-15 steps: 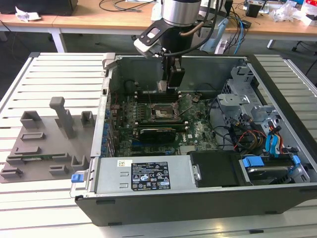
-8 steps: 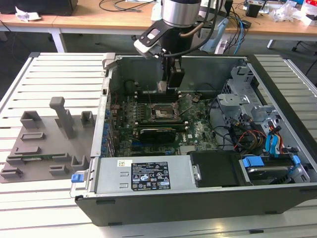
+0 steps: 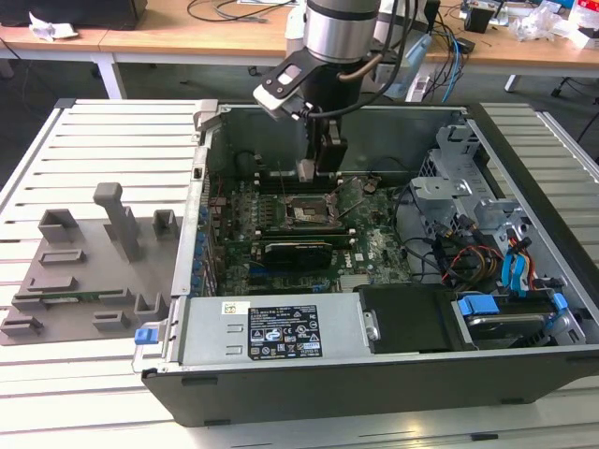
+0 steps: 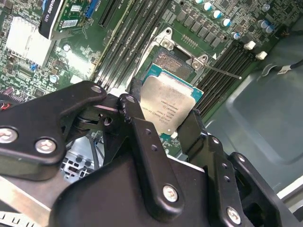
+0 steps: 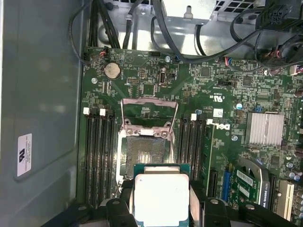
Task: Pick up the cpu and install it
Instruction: 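Place the cpu into insertion slot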
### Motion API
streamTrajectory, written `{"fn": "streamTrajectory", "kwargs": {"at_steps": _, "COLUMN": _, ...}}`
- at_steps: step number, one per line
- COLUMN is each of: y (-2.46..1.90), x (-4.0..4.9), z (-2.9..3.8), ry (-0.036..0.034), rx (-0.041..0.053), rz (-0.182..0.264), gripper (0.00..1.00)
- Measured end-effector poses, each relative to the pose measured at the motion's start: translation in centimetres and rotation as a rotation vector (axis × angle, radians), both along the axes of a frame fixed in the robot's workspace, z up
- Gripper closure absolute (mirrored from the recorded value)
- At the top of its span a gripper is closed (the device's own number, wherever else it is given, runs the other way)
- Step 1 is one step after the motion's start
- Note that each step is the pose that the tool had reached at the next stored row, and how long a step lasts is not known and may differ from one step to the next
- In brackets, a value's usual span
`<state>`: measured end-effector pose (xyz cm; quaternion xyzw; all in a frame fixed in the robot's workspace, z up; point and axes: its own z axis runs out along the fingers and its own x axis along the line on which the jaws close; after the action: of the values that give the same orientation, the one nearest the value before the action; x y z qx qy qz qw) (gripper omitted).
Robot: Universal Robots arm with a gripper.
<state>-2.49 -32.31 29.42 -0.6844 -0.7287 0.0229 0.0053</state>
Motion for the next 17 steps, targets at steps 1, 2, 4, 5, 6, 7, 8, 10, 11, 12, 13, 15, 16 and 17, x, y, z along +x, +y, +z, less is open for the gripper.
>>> {"fn": "streamTrajectory", "kwargs": {"at_steps": 1, "y": 0.00, "x": 0.00, "z": -0.10, "ry": 0.0000, "rx": 0.0000, "rz": 0.000, "gripper": 0.45}}
{"fn": "streamTrajectory", "kwargs": {"at_steps": 2, "y": 0.00, "x": 0.00, "z": -0.19, "ry": 0.0000, "rx": -0.0001, "rz": 0.000, "gripper": 0.45}}
{"fn": "streamTrajectory", "kwargs": {"at_steps": 4, "y": 0.00, "x": 0.00, "z": -0.35, "ry": 0.0000, "rx": 0.0000, "rz": 0.000, "gripper": 0.45}}
{"fn": "streamTrajectory", "kwargs": {"at_steps": 5, "y": 0.00, "x": 0.00, "z": -0.44, "ry": 0.0001, "rx": -0.0001, "rz": 0.000, "gripper": 0.45}}
{"fn": "streamTrajectory", "kwargs": {"at_steps": 6, "y": 0.00, "x": 0.00, "z": -0.60, "ry": 0.0000, "rx": 0.0000, "rz": 0.000, "gripper": 0.45}}
{"fn": "streamTrajectory", "kwargs": {"at_steps": 7, "y": 0.00, "x": 0.00, "z": -0.68, "ry": 0.0000, "rx": 0.0000, "rz": 0.000, "gripper": 0.45}}
{"fn": "streamTrajectory", "kwargs": {"at_steps": 8, "y": 0.00, "x": 0.00, "z": -0.74, "ry": 0.0000, "rx": 0.0000, "rz": 0.000, "gripper": 0.45}}
{"fn": "streamTrajectory", "kwargs": {"at_steps": 10, "y": 0.00, "x": 0.00, "z": -1.00, "ry": 0.0001, "rx": -0.0001, "rz": 0.000, "gripper": 0.45}}
{"fn": "streamTrajectory", "kwargs": {"at_steps": 11, "y": 0.00, "x": 0.00, "z": -1.06, "ry": 0.0000, "rx": 0.0000, "rz": 0.000, "gripper": 0.45}}
{"fn": "streamTrajectory", "kwargs": {"at_steps": 12, "y": 0.00, "x": 0.00, "z": -1.11, "ry": 0.0000, "rx": -0.0001, "rz": 0.000, "gripper": 0.45}}
{"fn": "streamTrajectory", "kwargs": {"at_steps": 13, "y": 0.00, "x": 0.00, "z": -1.22, "ry": 0.0000, "rx": 0.0000, "rz": 0.000, "gripper": 0.45}}
{"fn": "streamTrajectory", "kwargs": {"at_steps": 15, "y": 0.00, "x": 0.00, "z": -1.32, "ry": 0.0001, "rx": -0.0001, "rz": 0.000, "gripper": 0.45}}
{"fn": "streamTrajectory", "kwargs": {"at_steps": 16, "y": 0.00, "x": 0.00, "z": -1.42, "ry": 0.0000, "rx": 0.0000, "rz": 0.000, "gripper": 0.45}}
{"fn": "streamTrajectory", "kwargs": {"at_steps": 17, "y": 0.00, "x": 0.00, "z": -1.50, "ry": 0.0000, "rx": 0.0000, "rz": 0.000, "gripper": 0.45}}
